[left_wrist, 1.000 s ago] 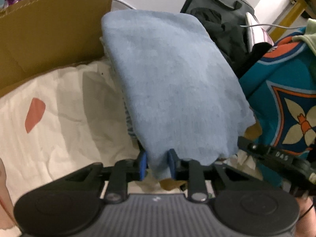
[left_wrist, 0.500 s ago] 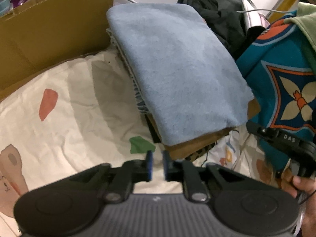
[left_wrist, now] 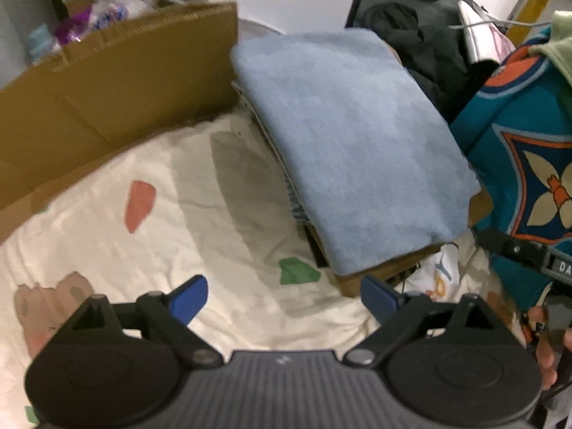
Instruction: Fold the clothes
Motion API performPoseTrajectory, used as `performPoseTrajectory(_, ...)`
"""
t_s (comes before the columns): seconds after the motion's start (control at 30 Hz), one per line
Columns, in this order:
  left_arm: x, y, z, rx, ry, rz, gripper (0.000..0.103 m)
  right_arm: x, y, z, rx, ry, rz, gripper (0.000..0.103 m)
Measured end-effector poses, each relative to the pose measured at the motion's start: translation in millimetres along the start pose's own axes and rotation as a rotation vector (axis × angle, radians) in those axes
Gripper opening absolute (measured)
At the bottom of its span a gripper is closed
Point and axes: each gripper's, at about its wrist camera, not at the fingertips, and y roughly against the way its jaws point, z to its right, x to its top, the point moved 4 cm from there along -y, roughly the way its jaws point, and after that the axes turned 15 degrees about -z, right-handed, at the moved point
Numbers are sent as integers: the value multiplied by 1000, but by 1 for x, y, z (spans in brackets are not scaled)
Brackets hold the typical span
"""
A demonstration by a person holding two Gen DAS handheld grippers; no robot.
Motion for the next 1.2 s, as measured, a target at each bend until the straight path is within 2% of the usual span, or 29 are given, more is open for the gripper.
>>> performPoseTrajectory(0.17, -2, 28, -1, -13, 13, 12, 98, 3, 10, -13, -52, 55, -25, 102)
performPoseTrajectory(0.37, -1, 59, 4, -7, -8, 40, 100, 8, 29, -27, -70, 80, -69, 103)
performPoseTrajectory(0.53, -6, 85, 1, -9, 14, 29, 100, 12, 55, -34, -86, 48, -74, 103)
performPoseTrajectory(0.7, -14, 118, -9, 14, 24, 29, 100, 10, 85, -51, -85, 77, -86, 103)
performPoseTrajectory(0.93, -34, 171, -22, 53, 73, 37, 100, 4, 122, -83, -101, 115, -142, 103)
performPoseTrajectory(1.2, -79, 229, -42, 92, 161, 45, 100, -1, 169, -127, -100, 164, -156, 103)
